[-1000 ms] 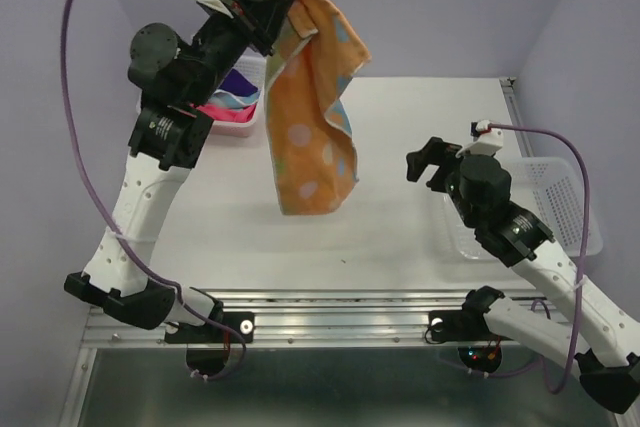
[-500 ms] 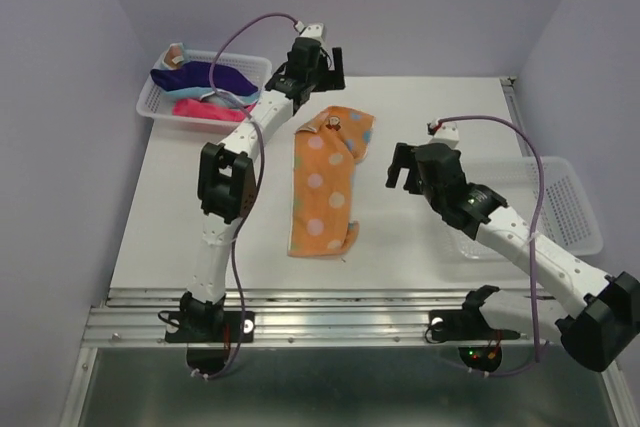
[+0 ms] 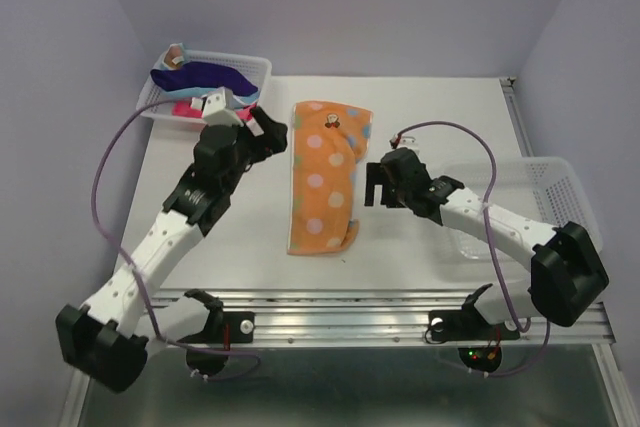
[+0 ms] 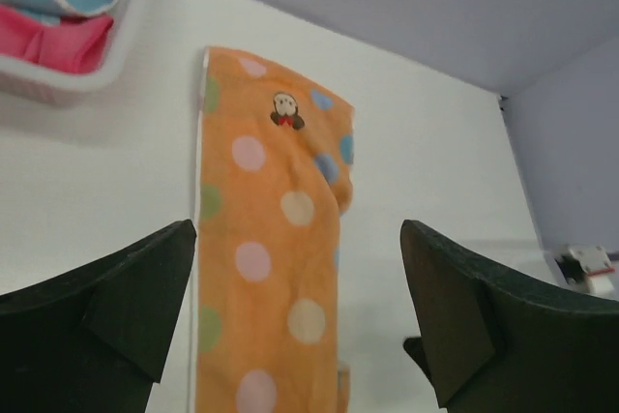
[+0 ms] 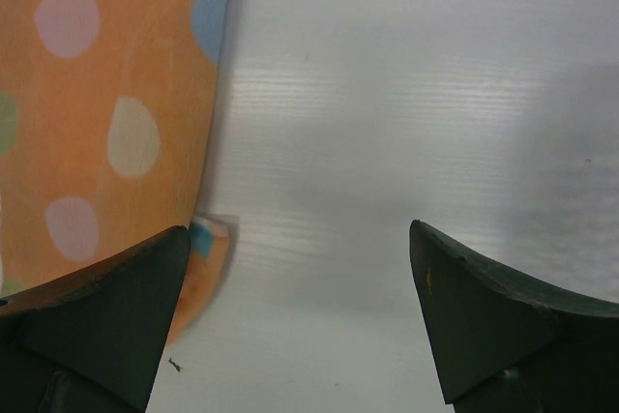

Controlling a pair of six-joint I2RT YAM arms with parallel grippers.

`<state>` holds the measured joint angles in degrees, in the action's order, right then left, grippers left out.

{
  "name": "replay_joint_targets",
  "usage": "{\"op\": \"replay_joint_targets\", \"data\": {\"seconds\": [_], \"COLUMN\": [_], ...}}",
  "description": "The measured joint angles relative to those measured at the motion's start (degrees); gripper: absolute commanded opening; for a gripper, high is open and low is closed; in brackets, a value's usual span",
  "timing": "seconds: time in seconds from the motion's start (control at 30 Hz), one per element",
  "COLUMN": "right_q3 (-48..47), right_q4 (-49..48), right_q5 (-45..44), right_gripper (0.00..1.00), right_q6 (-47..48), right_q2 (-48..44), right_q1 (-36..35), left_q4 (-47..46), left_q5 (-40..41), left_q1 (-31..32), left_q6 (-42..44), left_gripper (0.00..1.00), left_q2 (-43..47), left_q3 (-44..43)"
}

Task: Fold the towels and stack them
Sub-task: Flatten out the crumpled towel

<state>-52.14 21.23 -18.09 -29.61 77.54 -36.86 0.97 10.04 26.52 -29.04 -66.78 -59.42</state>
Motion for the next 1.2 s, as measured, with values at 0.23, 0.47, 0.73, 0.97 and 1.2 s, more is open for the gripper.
{"op": "replay_joint_targets", "data": {"seconds": [0.23, 0.47, 0.73, 0.97, 1.2], "right_q3": [-1.8, -1.9, -1.9, -1.8, -1.8], "right_q4": [-1.0, -3.2, -6.0, -7.7, -8.4], "right_q5": [3.6, 5.4, 9.0, 10.0, 10.1], "right_gripper": [0.81, 0.66, 0.56, 0.48, 0.18], "right_q6": [-0.3, -0.9, -1.2, -1.9, -3.1], "right_q2": [9.4, 14.5, 15.9, 16.7, 19.4], "right_q1": [-4.3, -5.2, -5.6, -5.6, -5.6], "left_q4": [-0.8, 4.9, 3.7, 5.1, 5.6], "left_q5": [-3.7, -7.0, -10.1, -10.1, -9.8], "left_q1": [3.6, 6.6, 9.5, 10.3, 10.7], "left_q6": [-10.7, -16.7, -20.5, -22.9, -24.0], "left_gripper": [0.99, 0.99, 0.99, 0.99, 0.99], "left_q2": [9.0, 9.9, 9.6, 8.9, 7.1], "left_q3": [24.7, 32.3, 33.4, 33.6, 33.6]}}
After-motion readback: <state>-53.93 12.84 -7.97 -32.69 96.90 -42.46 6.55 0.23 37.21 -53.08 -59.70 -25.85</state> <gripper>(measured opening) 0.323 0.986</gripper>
